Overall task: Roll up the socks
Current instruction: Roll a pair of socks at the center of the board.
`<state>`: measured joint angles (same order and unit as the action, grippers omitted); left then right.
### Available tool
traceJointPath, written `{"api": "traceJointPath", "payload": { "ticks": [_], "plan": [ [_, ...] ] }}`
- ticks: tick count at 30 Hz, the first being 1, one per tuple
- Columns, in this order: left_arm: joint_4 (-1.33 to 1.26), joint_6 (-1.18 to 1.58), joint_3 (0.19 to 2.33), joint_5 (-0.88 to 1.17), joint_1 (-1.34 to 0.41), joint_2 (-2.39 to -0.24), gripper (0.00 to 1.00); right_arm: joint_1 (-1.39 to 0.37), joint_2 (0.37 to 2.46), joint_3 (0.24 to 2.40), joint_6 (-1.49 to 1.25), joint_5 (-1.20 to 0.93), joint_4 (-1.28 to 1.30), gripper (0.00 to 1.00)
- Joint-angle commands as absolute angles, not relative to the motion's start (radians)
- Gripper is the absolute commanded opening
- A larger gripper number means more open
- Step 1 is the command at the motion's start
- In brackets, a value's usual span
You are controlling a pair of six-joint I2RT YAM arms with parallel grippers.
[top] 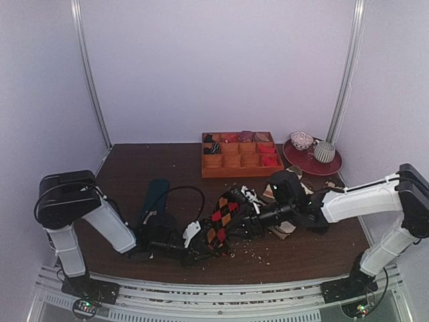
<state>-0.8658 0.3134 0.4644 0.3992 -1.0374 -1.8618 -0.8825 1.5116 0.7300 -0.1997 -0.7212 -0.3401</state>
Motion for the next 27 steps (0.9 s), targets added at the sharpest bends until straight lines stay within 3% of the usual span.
{"api": "traceJointPath", "payload": {
  "ticks": [1,8,21,27],
  "plan": [
    [-0.561,0.486,0.382,0.503,-1.032,-1.942,0.00,-0.997,1.458,0.635,0.096,-0.465,-0.437,0.43],
    [-0.544,0.508,0.380,0.535,-1.022,-1.979,0.00,-1.192,1.528,0.612,0.464,-0.185,-0.388,0.45],
    [-0.564,0.497,0.361,0.536,-1.013,-1.980,0.00,-1.209,1.694,0.703,0.583,-0.116,-0.346,0.45],
    [-0.576,0.498,0.355,0.538,-1.008,-1.990,0.00,-1.223,1.722,0.714,0.547,-0.120,-0.351,0.39]
  ]
}}
